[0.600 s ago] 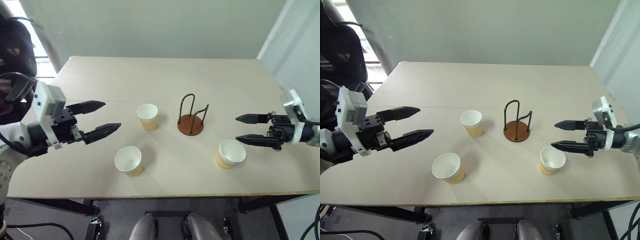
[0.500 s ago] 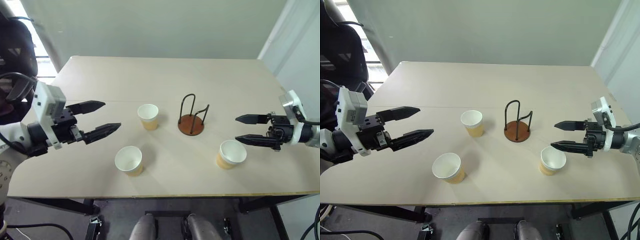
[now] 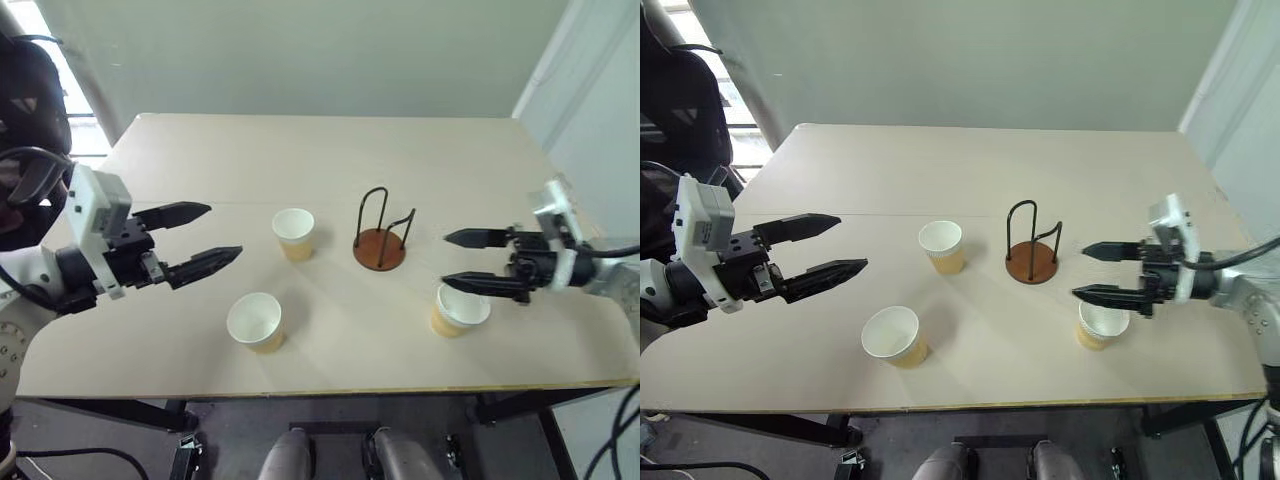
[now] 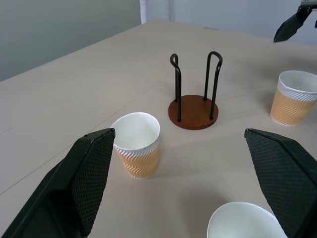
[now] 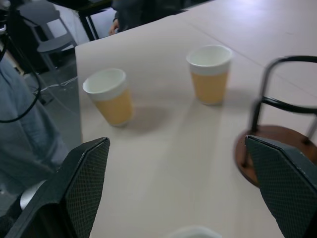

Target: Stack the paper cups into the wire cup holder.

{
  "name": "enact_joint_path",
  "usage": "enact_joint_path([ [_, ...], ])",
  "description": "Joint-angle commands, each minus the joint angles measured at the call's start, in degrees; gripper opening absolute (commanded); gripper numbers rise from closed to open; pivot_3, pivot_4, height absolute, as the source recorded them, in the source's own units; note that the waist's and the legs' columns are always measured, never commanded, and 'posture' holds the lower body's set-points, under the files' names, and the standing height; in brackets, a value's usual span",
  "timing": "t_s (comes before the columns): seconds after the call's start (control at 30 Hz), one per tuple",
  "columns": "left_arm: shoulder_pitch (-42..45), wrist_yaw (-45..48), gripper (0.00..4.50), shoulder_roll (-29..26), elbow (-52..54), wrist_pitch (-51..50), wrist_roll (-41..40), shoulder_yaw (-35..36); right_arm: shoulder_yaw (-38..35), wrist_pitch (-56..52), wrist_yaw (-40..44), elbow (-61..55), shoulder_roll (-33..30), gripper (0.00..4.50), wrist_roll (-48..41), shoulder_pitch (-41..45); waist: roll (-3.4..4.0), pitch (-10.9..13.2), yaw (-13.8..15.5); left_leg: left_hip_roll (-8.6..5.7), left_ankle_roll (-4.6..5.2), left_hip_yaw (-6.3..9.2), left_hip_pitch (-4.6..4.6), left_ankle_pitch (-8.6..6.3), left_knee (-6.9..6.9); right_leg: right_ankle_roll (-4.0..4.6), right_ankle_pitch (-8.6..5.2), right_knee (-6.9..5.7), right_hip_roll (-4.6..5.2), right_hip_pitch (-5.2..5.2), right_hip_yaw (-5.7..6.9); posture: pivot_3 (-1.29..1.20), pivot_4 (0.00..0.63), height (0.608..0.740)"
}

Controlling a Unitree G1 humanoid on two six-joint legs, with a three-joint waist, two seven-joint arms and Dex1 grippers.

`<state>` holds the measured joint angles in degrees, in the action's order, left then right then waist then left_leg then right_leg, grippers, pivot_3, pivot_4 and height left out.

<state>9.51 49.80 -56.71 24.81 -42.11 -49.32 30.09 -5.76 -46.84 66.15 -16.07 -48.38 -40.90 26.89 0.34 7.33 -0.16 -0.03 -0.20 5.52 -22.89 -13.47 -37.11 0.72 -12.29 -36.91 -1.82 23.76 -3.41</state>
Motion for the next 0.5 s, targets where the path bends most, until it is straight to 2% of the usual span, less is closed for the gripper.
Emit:
enact_joint_path([
  [0.03,0.05,-0.42,4.47,0.11,1.32,0.91,0.34,0.26,3.99,-5.03,-8.85,-5.35,4.32,4.50,-0.38,2.37,0.00,0.00,-0.08,0.00,0.00,0.00,0.02,0.00,-0.01,-0.15,0.09,-0.01,0.00,0.00,0.00,0.00,0.150,0.740],
  [0.23,-4.12,0.46,4.47,-1.73,3.56,-0.65,0.55,1.53,9.73,-6.13,-17.24,-4.47,8.68,4.50,5.38,3.58,-0.04,-0.02,0.19,0.01,0.09,0.02,-0.07,-0.04,-0.01,-0.40,0.23,0.07,0.02,0.02,-0.01,0.00,0.150,0.740],
  [0.5,-6.81,-1.47,4.47,-0.70,6.60,-1.44,-0.37,4.45,13.99,-4.41,-20.01,1.87,11.14,4.50,11.06,6.47,-0.07,-0.04,0.19,0.03,0.00,0.02,-0.10,-0.11,0.01,-0.29,0.22,0.04,0.02,0.13,0.01,0.00,0.150,0.740],
])
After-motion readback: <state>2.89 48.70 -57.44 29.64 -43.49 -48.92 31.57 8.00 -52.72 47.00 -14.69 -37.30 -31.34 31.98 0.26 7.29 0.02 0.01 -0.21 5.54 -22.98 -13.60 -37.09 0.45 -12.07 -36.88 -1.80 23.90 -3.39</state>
